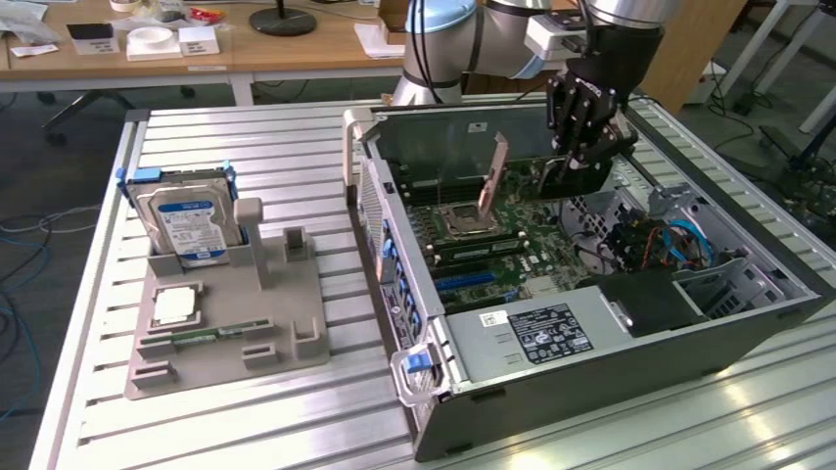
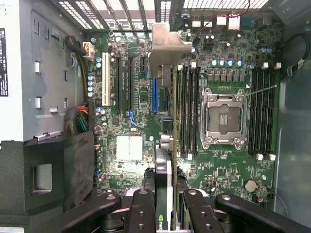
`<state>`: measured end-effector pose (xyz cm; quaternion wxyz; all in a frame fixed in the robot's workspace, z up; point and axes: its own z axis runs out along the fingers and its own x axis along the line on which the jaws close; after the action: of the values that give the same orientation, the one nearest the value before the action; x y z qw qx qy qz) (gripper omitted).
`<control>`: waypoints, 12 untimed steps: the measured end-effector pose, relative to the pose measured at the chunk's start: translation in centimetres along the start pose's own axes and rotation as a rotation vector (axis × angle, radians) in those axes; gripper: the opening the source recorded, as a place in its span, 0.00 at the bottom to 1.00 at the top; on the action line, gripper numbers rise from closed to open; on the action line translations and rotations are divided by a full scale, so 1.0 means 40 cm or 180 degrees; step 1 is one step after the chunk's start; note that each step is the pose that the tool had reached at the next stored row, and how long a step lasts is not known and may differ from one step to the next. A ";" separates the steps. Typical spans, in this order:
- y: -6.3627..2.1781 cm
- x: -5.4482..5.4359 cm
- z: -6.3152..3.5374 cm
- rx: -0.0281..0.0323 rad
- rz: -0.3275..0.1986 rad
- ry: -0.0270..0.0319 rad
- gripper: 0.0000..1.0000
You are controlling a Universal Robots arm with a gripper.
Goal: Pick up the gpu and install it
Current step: 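Insert the gpu into the slot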
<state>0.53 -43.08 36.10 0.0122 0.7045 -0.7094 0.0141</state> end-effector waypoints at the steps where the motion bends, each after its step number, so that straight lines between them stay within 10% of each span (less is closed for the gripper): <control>1: 0.000 0.000 0.000 0.0000 0.0000 0.0000 0.27; 12: 0.009 0.003 0.018 0.0024 0.0001 -0.0002 0.27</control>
<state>0.19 -43.21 35.40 0.0093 0.7045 -0.7094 0.0166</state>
